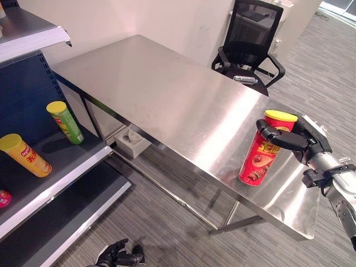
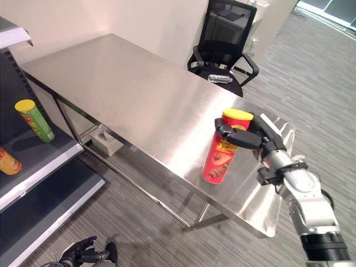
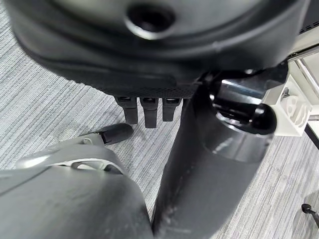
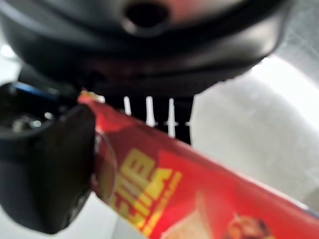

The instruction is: Put the goods on the table back onto the shelves and tidy them up.

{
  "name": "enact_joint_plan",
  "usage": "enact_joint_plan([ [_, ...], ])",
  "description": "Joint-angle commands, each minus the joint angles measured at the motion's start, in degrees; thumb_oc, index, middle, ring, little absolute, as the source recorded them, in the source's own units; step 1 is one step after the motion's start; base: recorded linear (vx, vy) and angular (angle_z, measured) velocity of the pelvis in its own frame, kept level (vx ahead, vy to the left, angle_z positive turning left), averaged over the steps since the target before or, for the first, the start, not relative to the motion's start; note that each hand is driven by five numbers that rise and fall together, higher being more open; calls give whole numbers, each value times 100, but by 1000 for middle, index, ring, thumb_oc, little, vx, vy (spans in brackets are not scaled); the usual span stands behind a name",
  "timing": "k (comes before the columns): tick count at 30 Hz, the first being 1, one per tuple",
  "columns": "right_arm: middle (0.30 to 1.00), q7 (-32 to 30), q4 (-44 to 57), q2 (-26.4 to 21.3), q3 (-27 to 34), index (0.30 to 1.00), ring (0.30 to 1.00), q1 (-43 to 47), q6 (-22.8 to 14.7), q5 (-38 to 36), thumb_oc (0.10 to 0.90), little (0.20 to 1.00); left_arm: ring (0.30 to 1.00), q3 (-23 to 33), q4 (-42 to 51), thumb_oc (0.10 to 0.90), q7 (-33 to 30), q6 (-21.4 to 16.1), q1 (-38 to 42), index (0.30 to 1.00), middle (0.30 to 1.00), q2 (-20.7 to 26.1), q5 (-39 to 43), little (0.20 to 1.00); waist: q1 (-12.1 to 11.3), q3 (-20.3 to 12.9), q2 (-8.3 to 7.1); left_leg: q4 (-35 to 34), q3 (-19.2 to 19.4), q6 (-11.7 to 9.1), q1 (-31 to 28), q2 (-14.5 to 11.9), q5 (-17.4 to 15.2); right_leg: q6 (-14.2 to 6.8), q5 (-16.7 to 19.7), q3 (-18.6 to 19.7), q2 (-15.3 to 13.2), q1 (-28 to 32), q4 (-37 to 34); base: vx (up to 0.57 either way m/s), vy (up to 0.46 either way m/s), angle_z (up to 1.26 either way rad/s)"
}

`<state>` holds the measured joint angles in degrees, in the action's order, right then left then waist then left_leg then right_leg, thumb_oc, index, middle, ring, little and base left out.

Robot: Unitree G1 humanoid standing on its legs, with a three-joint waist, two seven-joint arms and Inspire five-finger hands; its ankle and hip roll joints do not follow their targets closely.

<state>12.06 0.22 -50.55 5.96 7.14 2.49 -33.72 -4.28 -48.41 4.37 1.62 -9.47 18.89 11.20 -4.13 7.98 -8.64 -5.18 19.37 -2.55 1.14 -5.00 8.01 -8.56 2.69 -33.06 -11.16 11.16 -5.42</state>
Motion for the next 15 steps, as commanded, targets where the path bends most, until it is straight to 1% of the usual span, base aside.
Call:
enact_joint_plan([
  [1,300,-418,-83,-493,399,300,300,1090,-535,28,400,300,900,-297,106,800,-38,-83,133,900,900,102,53,900,-294,-431,247,18,172,-431,-642,-527,-319,-230,140,-94,-16,37,42,0,0,0],
  [6,300,-696,41,-256,438,300,300,1334,-677,90,400,300,900,-222,112,800,-109,-71,128,900,900,128,150,900,-359,-449,292,18,118,-443,-647,-557,-297,-204,99,-138,-4,84,42,-10,-34,5],
  [7,300,-856,124,-100,436,300,300,1489,-795,47,400,300,900,-197,113,800,-159,-81,116,900,900,137,187,900,-423,-466,315,18,83,-461,-647,-591,-265,-171,56,-147,32,104,42,-13,-66,15],
  [9,300,-1011,221,47,382,300,300,1689,-920,73,400,300,900,-173,106,800,-202,-85,120,900,900,142,231,900,-493,-471,339,28,28,-488,-636,-639,-217,-126,-8,-159,84,122,42,-23,-79,15],
  [10,300,-1026,226,56,366,300,300,1705,-918,83,400,300,900,-162,104,800,-204,-85,123,900,900,141,233,900,-479,-465,339,29,22,-494,-636,-647,-213,-118,-14,-163,92,126,42,-70,-139,21],
  [11,300,-1238,493,368,282,300,300,2022,-1174,49,400,300,900,-128,61,800,-280,-110,113,900,900,134,279,900,-646,-455,393,39,-79,-550,-582,-742,-92,-42,-111,-180,177,132,42,-59,-113,25],
  [12,300,-1251,500,377,270,300,300,2034,-1171,58,400,300,900,-117,59,800,-283,-111,116,900,900,134,280,900,-629,-451,394,39,-89,-558,-577,-751,-84,-32,-118,-188,188,133,42,-82,-145,27],
  [15,300,-1399,866,666,223,300,300,2323,-1419,147,400,300,900,-74,21,800,-349,-117,96,900,900,101,315,900,-838,-392,477,49,-280,-688,-425,-881,175,72,-245,-213,344,111,42,-97,-139,25],
])
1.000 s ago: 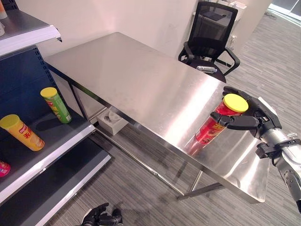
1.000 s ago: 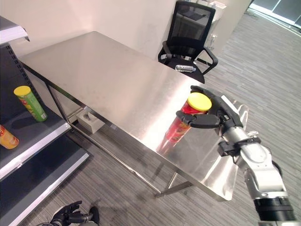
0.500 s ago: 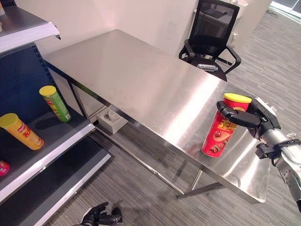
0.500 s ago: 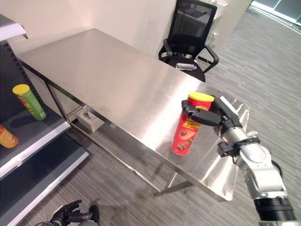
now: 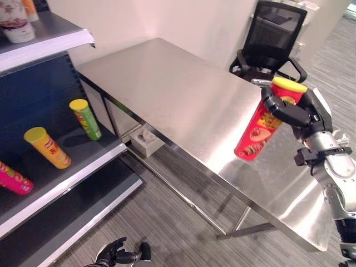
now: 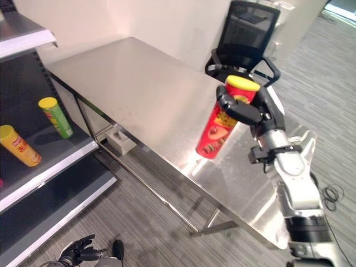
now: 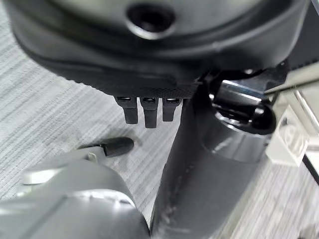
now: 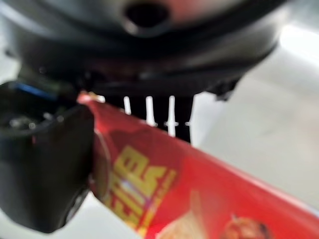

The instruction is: Put the goods on the table back onto the shelves and tidy them up.

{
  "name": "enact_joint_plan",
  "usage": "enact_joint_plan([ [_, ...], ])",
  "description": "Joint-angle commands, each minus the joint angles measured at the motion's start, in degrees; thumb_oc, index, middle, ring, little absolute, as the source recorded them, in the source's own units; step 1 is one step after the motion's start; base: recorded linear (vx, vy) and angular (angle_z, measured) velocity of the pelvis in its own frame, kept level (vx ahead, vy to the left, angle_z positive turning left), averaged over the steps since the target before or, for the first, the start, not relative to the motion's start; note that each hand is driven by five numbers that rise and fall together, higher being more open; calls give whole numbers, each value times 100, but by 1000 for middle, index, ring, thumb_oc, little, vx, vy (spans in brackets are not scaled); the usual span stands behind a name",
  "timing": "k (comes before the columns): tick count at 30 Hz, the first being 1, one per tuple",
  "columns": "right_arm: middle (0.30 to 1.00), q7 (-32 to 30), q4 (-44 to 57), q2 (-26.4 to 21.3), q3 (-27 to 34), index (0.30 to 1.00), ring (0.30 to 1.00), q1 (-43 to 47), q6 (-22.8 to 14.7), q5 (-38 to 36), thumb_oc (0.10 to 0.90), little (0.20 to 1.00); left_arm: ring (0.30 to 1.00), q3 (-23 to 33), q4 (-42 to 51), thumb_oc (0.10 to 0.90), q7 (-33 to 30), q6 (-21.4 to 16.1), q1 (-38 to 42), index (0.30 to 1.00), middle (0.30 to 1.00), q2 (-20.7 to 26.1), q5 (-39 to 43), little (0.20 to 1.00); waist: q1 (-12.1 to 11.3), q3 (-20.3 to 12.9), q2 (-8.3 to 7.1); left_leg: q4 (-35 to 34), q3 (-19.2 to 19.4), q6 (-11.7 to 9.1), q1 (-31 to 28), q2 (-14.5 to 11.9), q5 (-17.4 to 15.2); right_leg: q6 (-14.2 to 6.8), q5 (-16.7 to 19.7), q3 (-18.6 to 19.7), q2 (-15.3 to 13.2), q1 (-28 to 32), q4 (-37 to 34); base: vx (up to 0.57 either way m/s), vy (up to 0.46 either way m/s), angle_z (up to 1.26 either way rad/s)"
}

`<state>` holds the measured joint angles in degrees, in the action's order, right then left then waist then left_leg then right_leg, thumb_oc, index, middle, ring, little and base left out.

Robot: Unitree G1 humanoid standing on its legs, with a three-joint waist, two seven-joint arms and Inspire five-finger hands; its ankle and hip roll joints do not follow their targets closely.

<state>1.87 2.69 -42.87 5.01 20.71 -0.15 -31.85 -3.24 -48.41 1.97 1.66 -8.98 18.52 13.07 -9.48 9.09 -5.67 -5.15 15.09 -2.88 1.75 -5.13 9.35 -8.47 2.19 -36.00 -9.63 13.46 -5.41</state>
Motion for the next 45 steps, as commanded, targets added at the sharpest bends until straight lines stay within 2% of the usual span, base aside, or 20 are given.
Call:
enact_joint_plan([
  [1,300,-413,856,11,350,300,300,1068,-1266,2,400,300,900,-129,-17,800,-127,-138,13,900,900,105,148,900,-428,-442,256,55,-23,-788,-334,-950,299,136,-292,0,292,-114,41,-157,-171,60],
  [3,300,-430,1244,185,414,300,300,1149,-1417,-2,400,300,900,-78,-54,800,-187,-146,-8,900,900,30,205,900,-576,-337,372,89,-203,-920,-69,-1027,595,189,-367,-201,367,-103,41,-216,-152,96],
  [4,300,-486,1358,214,452,300,300,1186,-1488,37,400,300,900,-86,-63,800,-230,-150,13,900,900,0,222,900,-546,-278,385,300,-10,-919,65,-1099,664,224,-348,-361,339,-106,41,-274,-101,150],
  [6,300,-483,1478,242,405,300,300,1243,-1530,85,400,300,900,-98,-14,800,-226,-154,1,900,900,-34,224,900,-423,-215,354,901,566,-788,69,-1253,445,314,-293,-582,239,-225,41,-255,-42,138],
  [9,300,-417,1666,328,419,300,300,1162,-1490,171,400,300,900,-48,-31,800,-219,-169,-8,900,900,-119,169,900,-276,-305,374,1437,755,-776,-370,-1313,-83,302,-118,-812,-12,-342,41,-171,74,22],
  [12,300,-376,1789,348,545,300,300,974,-1488,168,400,300,900,-52,-45,800,-211,-185,39,900,900,-125,116,900,-117,-450,428,1436,763,-831,-838,-1286,-210,245,20,-1087,-174,-389,53,-96,146,49],
  [14,300,-371,1875,331,788,300,300,752,-1456,163,400,300,900,-135,-34,800,-187,-179,136,900,900,-160,13,900,77,-577,523,1150,676,-826,-1177,-1053,-541,116,279,-1377,-453,-444,97,-170,380,173],
  [15,300,-393,1944,276,1005,300,300,562,-1413,188,400,300,900,-245,-34,800,-142,-156,193,900,900,-187,-61,900,313,-630,592,561,903,-671,-1278,-879,-784,-66,601,-1599,-713,-443,129,-167,415,177],
  [17,300,-384,1959,295,1035,300,300,502,-1401,177,400,300,900,-301,-35,800,-118,-156,215,900,900,-184,-124,900,334,-640,605,340,927,-582,-1312,-748,-868,-162,746,-1670,-858,-449,162,-106,319,122],
  [19,300,-374,1971,336,1070,300,300,367,-1294,295,400,300,900,-370,-87,800,-70,-147,224,900,900,-140,-308,900,349,-604,569,21,797,-282,-1285,-247,-1131,-500,1169,-1760,-1387,-539,314,-169,468,76],
  [24,300,-317,1940,391,985,300,300,353,-1172,435,400,300,900,-322,-122,800,-39,-132,173,900,900,-2,-517,900,330,-453,457,15,734,-68,-1216,116,-1249,-611,1463,-1858,-1906,-584,690,-135,254,41],
  [26,300,-332,1931,411,1029,300,300,305,-1156,473,400,300,900,-288,-149,800,-45,-134,184,900,900,113,-593,900,452,-351,393,15,598,-4,-1192,151,-1248,-623,1393,-1473,-1966,-704,1006,-180,161,38],
  [27,300,-339,1868,415,1034,300,300,313,-1168,442,400,300,900,-192,-170,800,-74,-137,144,900,900,196,-544,900,565,-276,356,15,557,62,-1208,130,-1209,-576,1056,-676,-1727,-899,1446,-166,130,56],
  [31,300,-252,1817,462,931,300,300,383,-1178,351,400,300,900,-43,-219,800,-97,-130,16,900,900,232,-474,900,362,-342,313,15,583,182,-1130,182,-1064,-431,441,-216,-1321,-798,1968,-96,82,0],
  [34,300,-172,1835,524,730,300,300,507,-1223,287,400,300,900,37,-232,800,-123,-129,-122,900,900,162,-283,900,129,-408,227,15,435,268,-979,268,-872,-129,-388,363,-533,-736,2227,-135,-31,-28],
  [35,300,-144,1829,541,702,300,300,517,-1209,221,400,300,900,78,-211,800,-111,-132,-173,900,900,126,-224,900,52,-444,176,15,401,214,-917,260,-805,37,-666,526,-310,-640,1837,-111,-125,-10],
  [40,300,-112,1852,629,513,300,300,552,-1225,71,400,300,900,85,-148,800,-60,-98,-250,900,900,17,-125,900,-200,-493,94,32,267,-44,-493,51,-433,228,-618,631,276,-260,586,-179,-183,-1],
  [41,300,-58,1865,550,383,300,300,563,-1182,70,400,300,900,27,-85,800,-42,-96,-191,900,900,33,-131,900,-242,-408,98,66,208,-162,-234,-40,-169,278,-583,615,403,-178,345,-236,-121,16],
  [43,300,-36,1850,519,352,300,300,553,-1146,42,400,300,900,-28,-64,800,-32,-86,-154,900,900,26,-155,900,-230,-346,130,84,155,-223,-125,-61,-44,309,-548,495,427,-136,286,-249,-64,43],
  [45,300,-6,1851,410,256,300,300,520,-1124,87,400,300,900,-148,-14,800,-12,-71,-27,900,900,57,-217,900,-79,-185,180,405,611,-372,199,-388,189,341,-415,79,343,-164,256,-294,33,51],
])
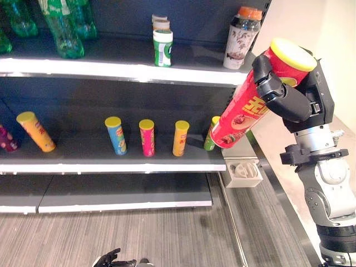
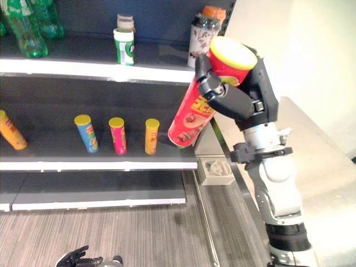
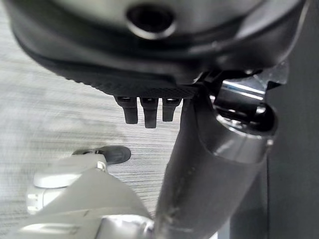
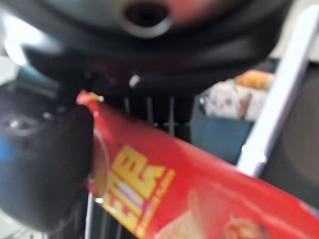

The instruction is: Put the goods on the table back onto the shelves and tidy them up.

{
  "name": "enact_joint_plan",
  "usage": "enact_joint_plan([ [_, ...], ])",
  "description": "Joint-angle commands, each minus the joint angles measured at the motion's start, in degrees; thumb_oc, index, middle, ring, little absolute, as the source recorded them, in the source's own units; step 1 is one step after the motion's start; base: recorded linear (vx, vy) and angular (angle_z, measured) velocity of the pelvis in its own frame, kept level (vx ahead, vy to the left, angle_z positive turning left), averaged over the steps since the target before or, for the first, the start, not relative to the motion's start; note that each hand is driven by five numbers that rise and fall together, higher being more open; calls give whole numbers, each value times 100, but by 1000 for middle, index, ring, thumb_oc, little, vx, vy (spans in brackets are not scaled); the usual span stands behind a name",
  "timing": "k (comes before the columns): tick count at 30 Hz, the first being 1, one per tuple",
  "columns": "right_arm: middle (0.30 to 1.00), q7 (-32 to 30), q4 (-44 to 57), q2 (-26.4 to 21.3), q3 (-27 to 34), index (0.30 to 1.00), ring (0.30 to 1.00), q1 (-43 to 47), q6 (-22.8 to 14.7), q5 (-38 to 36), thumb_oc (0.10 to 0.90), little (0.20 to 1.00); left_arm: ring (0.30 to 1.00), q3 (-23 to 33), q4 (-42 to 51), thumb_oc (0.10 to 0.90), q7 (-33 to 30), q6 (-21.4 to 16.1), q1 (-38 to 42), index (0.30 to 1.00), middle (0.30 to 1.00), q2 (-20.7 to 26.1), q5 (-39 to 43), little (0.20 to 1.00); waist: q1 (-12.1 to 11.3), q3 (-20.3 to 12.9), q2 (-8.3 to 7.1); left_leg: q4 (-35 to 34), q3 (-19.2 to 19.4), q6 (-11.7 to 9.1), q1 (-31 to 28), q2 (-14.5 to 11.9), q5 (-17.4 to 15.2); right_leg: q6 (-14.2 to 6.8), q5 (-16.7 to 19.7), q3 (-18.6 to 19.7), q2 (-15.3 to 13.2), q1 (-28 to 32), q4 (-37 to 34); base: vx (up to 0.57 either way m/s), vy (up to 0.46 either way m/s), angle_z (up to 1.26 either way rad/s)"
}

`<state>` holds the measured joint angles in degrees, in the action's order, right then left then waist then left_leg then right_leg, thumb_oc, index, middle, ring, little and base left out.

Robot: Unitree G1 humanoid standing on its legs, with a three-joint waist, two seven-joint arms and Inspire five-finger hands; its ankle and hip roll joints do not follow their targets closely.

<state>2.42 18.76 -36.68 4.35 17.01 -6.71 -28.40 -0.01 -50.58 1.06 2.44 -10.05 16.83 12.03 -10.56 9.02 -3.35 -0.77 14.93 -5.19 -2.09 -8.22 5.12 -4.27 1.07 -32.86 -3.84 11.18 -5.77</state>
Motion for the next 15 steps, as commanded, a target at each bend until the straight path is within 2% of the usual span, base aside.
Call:
enact_joint_plan([
  [1,300,-63,248,-210,316,300,300,895,-465,-255,400,300,900,-467,203,800,77,-146,82,900,900,221,-113,900,44,-181,-48,-12,614,-144,603,-83,609,-78,-297,-246,-232,62,289,-197,61,71],
  [3,300,-33,254,-198,234,300,300,896,-447,-244,400,300,900,-466,234,800,81,-147,87,900,900,228,-117,900,87,-175,-40,78,737,-153,552,-190,539,-108,-200,-354,-309,33,242,-149,96,110],
  [5,300,119,260,-163,-59,300,300,904,-292,-162,400,300,900,-419,219,800,20,-160,27,900,900,161,-122,900,136,-227,-34,242,534,-242,91,-445,128,-290,170,-547,-704,-51,137,-195,298,46],
  [6,300,150,256,-143,-135,300,300,914,-264,-113,400,300,900,-391,234,800,0,-161,32,900,900,146,-93,900,162,-257,-18,302,491,-306,-96,-731,134,-355,283,-622,-933,-147,169,-188,476,3],
  [7,300,162,238,-69,-235,300,300,871,-202,-34,400,300,900,-329,247,800,-28,-145,-9,900,900,92,-63,900,278,-338,97,292,450,-429,-422,-1135,392,-454,408,-699,-1184,-253,261,-135,364,6],
  [8,300,159,246,-64,-247,300,300,869,-197,-26,400,300,900,-322,248,800,-30,-145,-18,900,900,86,-63,900,287,-340,109,269,450,-444,-438,-1146,412,-456,404,-697,-1174,-250,273,-146,538,14],
  [9,300,140,193,-81,-276,300,300,789,-142,214,400,300,900,-314,303,800,-41,-161,-27,900,900,78,-88,900,396,-422,247,255,292,-608,-669,-1478,757,-586,544,-710,-1482,-395,415,-128,472,41],
  [10,300,114,177,-121,-281,300,300,751,-92,352,400,300,900,-332,332,800,-37,-165,-27,900,900,84,-119,900,464,-452,311,217,210,-695,-763,-1584,868,-668,635,-715,-1653,-450,494,-168,628,55],
  [11,300,110,184,-134,-272,300,300,722,-50,422,400,300,900,-355,370,800,-25,-168,-15,900,900,99,-144,900,503,-472,371,192,110,-768,-840,-1601,859,-751,722,-720,-1810,-488,559,-129,472,70],
  [12,300,75,160,-92,-246,300,300,676,-33,482,400,300,900,-397,377,800,-19,-164,-15,900,900,111,-160,900,521,-481,422,107,-16,-825,-888,-1502,661,-844,814,-719,-1973,-529,613,-79,317,70],
  [13,300,72,167,-90,-241,300,300,664,-31,488,400,300,900,-403,378,800,-20,-164,-18,900,900,114,-160,900,529,-484,405,115,-28,-812,-881,-1473,644,-867,823,-726,-2010,-527,631,-85,311,46],
  [14,300,91,171,-81,-213,300,300,630,-2,550,400,300,900,-436,434,800,2,-170,-12,900,900,143,-180,900,578,-476,438,-95,-45,-791,-851,-1342,388,-950,955,-680,-2130,-527,653,-64,320,22],
  [15,300,130,203,-125,-135,300,300,550,41,720,400,300,900,-480,456,800,46,-157,32,900,900,203,-219,900,632,-485,396,-291,63,-736,-868,-1168,85,-1011,1125,-712,-2364,-489,693,-100,482,18],
])
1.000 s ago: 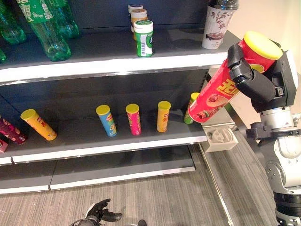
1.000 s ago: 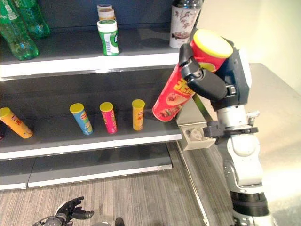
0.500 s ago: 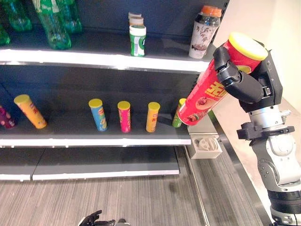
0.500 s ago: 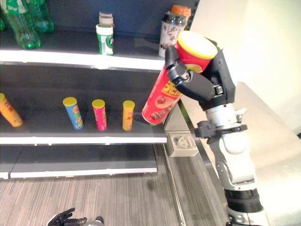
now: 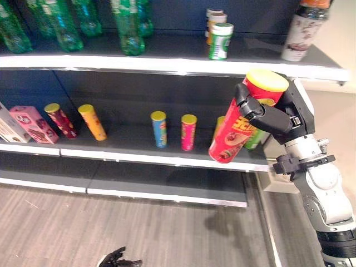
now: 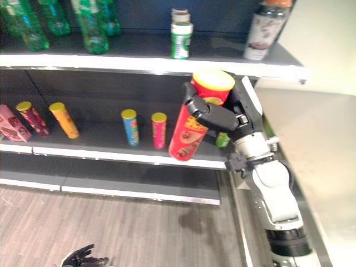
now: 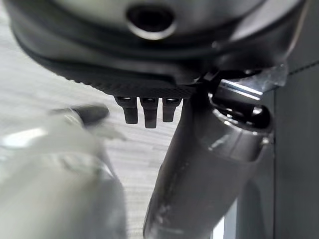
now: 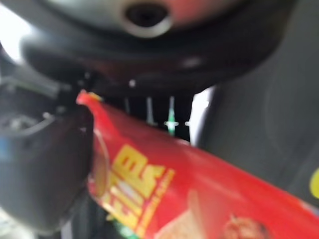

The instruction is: Put the goods on the table back onto the shelves and tidy them up.

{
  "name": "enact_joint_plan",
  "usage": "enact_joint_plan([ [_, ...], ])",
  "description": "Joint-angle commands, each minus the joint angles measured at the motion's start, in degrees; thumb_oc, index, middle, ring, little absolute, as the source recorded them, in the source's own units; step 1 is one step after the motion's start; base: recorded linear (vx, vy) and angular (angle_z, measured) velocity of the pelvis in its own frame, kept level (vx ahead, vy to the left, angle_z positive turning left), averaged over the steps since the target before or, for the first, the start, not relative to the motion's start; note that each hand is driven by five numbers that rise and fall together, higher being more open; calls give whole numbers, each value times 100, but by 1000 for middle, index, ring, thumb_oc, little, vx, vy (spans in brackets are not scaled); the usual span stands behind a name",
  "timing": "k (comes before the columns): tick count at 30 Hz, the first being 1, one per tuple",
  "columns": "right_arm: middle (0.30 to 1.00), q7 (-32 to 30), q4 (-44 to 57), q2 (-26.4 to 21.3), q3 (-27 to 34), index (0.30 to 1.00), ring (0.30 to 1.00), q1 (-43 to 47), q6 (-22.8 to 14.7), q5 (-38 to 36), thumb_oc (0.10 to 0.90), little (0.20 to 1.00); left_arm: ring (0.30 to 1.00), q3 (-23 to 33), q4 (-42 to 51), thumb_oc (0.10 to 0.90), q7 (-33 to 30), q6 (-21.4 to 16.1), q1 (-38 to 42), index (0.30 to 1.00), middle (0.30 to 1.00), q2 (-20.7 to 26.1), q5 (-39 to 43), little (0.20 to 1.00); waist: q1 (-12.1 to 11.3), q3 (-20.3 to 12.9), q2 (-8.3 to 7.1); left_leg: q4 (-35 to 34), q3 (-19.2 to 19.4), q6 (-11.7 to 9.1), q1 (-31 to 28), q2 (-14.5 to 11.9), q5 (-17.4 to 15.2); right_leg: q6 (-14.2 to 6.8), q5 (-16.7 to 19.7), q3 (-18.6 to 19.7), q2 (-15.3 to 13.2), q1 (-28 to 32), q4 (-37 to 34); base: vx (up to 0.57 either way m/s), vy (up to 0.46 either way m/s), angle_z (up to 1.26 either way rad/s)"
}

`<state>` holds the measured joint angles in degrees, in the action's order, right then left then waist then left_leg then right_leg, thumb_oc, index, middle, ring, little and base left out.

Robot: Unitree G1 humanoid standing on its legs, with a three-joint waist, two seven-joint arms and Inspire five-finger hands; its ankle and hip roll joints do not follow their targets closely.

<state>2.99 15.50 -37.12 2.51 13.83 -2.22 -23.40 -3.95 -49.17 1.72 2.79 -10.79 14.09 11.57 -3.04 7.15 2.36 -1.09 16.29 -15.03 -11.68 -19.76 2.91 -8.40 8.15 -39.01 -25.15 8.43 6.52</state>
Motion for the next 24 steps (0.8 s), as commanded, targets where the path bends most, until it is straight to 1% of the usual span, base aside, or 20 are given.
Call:
enact_joint_plan([
  [1,300,60,530,-55,140,300,300,774,-371,329,400,300,900,-142,340,800,15,-204,173,900,900,582,-249,900,-108,-291,-232,-353,-37,317,102,173,-52,-660,587,-142,-477,-169,-484,-83,541,34],
  [3,300,38,523,54,188,300,300,595,-333,612,400,300,900,-196,322,800,39,-195,244,900,900,688,-382,900,-94,-245,-326,-391,-55,576,76,672,-407,-660,974,-211,-964,-105,-191,-54,538,79],
  [5,300,-11,397,120,98,300,300,531,-291,794,400,300,900,-263,342,800,57,-203,264,900,900,835,-510,900,2,-123,-393,-391,-109,833,8,1019,-581,-660,1317,-26,-1232,-129,130,-22,532,99],
  [6,300,-64,357,190,18,300,300,626,-350,820,400,300,900,-249,329,800,26,-195,237,900,900,931,-514,900,168,10,-337,-391,-154,991,-41,1149,-610,-648,1222,375,-1133,-384,548,-4,542,60],
  [7,300,-52,331,249,-42,300,300,646,-362,836,400,300,900,-190,317,800,-3,-191,186,900,900,940,-536,900,199,64,-310,-391,-92,1070,-84,1200,-605,-606,1038,577,-1006,-631,848,-8,396,56],
  [8,300,-52,327,254,-56,300,300,656,-364,839,400,300,900,-176,319,800,-4,-191,178,900,900,937,-539,900,180,60,-312,-391,-60,1066,-88,1196,-613,-602,999,636,-1013,-692,909,15,272,70],
  [9,300,-21,307,283,-81,300,300,670,-359,858,400,300,900,-112,298,800,-17,-183,128,900,900,946,-528,900,179,93,-300,-391,9,1125,-134,1269,-602,-578,891,648,-851,-828,1126,22,319,37],
  [10,300,16,270,293,-184,300,300,751,-359,929,400,300,900,-35,265,800,-54,-165,56,900,900,929,-485,900,130,150,-282,-391,99,1242,-155,1399,-586,-535,629,498,-501,-998,1467,26,316,-27],
  [11,300,15,262,293,-197,300,300,764,-362,933,400,300,900,-27,266,800,-55,-165,54,900,900,923,-484,900,133,149,-275,-391,105,1234,-158,1387,-594,-532,596,505,-497,-1011,1497,26,286,-53],
  [12,300,50,223,295,-281,300,300,821,-369,958,400,300,900,26,254,800,-85,-157,8,900,900,893,-441,900,98,178,-253,-391,138,1297,-173,1464,-602,-496,407,232,-266,-1148,1725,39,185,-52],
  [13,300,98,163,315,-397,300,300,878,-381,969,400,300,900,136,196,800,-124,-137,-97,900,900,826,-375,900,48,213,-279,-391,129,1356,-186,1608,-629,-474,266,-85,88,-1350,1701,38,189,-13],
  [14,300,97,155,318,-411,300,300,887,-385,970,400,300,900,145,198,800,-124,-137,-105,900,900,821,-376,900,58,203,-270,-391,129,1351,-179,1594,-629,-471,269,-94,109,-1347,1679,39,75,-30],
  [15,300,94,151,285,-446,300,300,881,-382,1052,400,300,900,224,142,800,-144,-118,-148,900,900,762,-340,900,38,181,-316,-391,114,1326,-167,1648,-645,-427,190,-135,352,-1306,1297,12,-56,-36],
  [16,300,70,135,227,-441,300,300,814,-390,1139,400,300,900,280,80,800,-174,-111,-106,900,900,733,-366,900,29,174,-391,-391,69,1271,-125,1677,-653,-337,13,47,605,-1226,776,17,-105,-16],
  [17,300,67,195,210,-401,300,300,750,-352,1136,400,300,900,273,105,800,-154,-131,-129,900,900,670,-353,900,27,138,-403,-391,46,1213,-96,1605,-627,-233,2,312,844,-1180,388,71,-144,20],
  [18,300,50,126,264,-514,300,300,813,-333,1154,400,300,900,276,177,800,-165,-145,-213,900,900,499,-260,900,-84,50,-405,-391,117,1200,-74,1575,-653,-177,7,344,928,-1042,86,112,-108,42],
  [20,300,-18,130,223,-562,300,300,856,-361,1139,400,300,900,245,326,800,-123,-150,-273,900,900,433,-129,900,-95,-14,-372,-368,213,1160,-112,1513,-574,-60,-135,396,1157,-873,-207,102,-75,5],
  [21,300,-21,123,220,-567,300,300,863,-364,1137,400,300,900,246,330,800,-121,-147,-274,900,900,434,-124,900,-98,-7,-367,-368,218,1146,-121,1499,-571,-46,-137,395,1178,-858,-228,50,-83,-23],
  [23,300,-41,91,248,-594,300,300,900,-395,1117,400,300,900,215,422,800,-102,-131,-289,900,900,407,-47,900,-182,57,-400,216,271,1054,76,1359,-729,48,-252,304,1235,-624,-402,50,-110,-11],
  [24,300,-93,-60,335,-680,300,300,915,-373,1139,400,300,900,191,446,800,-122,-119,-320,900,900,352,28,900,-282,103,-425,410,251,984,218,1205,-749,52,-288,306,1324,-417,-578,50,-101,-11],
])
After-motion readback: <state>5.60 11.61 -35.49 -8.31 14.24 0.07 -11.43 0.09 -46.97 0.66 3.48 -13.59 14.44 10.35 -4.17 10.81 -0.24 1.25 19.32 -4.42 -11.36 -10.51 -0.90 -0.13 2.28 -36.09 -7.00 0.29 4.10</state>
